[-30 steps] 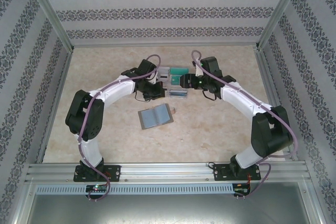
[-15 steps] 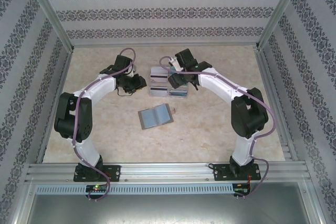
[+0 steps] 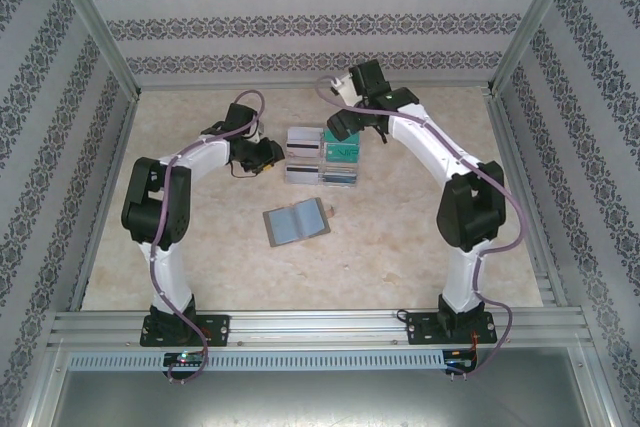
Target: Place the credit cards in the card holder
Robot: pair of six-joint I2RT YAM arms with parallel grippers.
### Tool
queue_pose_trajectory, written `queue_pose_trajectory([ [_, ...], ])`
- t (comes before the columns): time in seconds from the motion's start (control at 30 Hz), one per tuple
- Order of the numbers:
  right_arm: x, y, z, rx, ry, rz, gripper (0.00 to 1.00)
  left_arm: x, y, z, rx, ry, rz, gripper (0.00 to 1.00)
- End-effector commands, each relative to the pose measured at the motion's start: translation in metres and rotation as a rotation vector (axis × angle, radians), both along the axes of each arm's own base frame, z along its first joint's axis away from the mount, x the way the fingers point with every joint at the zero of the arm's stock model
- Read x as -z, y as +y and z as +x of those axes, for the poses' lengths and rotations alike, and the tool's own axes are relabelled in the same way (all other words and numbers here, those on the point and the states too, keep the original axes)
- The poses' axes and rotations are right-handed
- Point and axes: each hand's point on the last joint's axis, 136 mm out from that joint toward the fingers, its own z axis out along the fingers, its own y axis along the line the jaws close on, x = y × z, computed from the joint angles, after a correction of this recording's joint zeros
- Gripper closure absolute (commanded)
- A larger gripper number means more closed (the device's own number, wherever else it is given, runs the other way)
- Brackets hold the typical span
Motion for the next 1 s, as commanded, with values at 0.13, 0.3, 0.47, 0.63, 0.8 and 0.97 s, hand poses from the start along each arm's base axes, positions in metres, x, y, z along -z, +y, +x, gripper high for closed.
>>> queue_pose_trajectory([
  [0.13,0.013,0.024,-0.009,-0.089,0.088,0.021,0.07,-0.012,-0.016,0.018,0.062,-0.066,-0.012,0.62],
  [0.3,0.016,0.021,0.001,-0.092,0.085,0.01,0.07,0.0,-0.02,0.016,0.076,-0.047,-0.007,0.63],
  [0.47,0.021,0.017,0.006,-0.106,0.118,0.052,0.09,0.007,-0.022,0.007,0.082,-0.033,-0.03,0.62],
  [0.63,0.029,0.02,0.004,-0.117,0.157,0.068,0.1,-0.013,-0.031,0.007,0.096,-0.081,-0.094,0.58],
  [0.8,0.028,0.021,0.002,-0.117,0.161,0.072,0.1,-0.03,-0.033,0.009,0.081,-0.162,-0.123,0.54],
  [0.97,0.029,0.02,0.001,-0.114,0.165,0.082,0.1,-0.028,-0.04,0.012,0.092,-0.199,-0.156,0.53],
])
